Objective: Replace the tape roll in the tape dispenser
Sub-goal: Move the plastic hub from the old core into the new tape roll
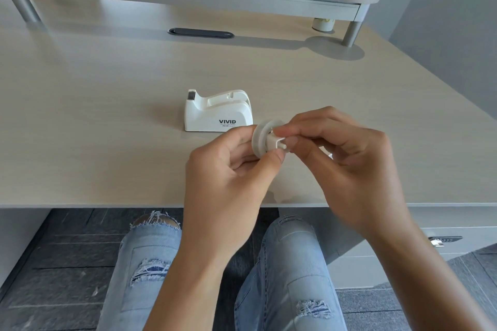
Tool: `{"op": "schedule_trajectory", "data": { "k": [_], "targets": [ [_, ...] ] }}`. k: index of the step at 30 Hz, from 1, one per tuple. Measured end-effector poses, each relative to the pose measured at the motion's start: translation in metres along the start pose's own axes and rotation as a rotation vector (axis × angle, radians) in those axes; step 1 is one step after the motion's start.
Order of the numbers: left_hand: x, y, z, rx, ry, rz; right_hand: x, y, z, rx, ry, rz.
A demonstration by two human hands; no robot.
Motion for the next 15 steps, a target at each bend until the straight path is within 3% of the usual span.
{"op": "schedule_trajectory", "data": {
  "k": [9, 15],
  "targets": [
    [0.003, 0.0027, -0.0018, 0.054, 0.027, -0.021, 0.0024, 0.0032, 0.0013, 0.015, 0.057, -0.015],
    [0.0024, -0.0012, -0.0072, 0.025, 0.037, 0.001, 0.0037, 0.0, 0.0039, 0.103, -0.037, 0.04]
  ]
}}
Point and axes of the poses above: each hand's wrist, its own x-axis towards the middle knuckle, its own y-axis out of the back of the hand, z = x × y, the point moved 2 cm from there along x, towards the middle knuckle, and after that the axes turned 9 degrees about -x, right-handed, at the moved point
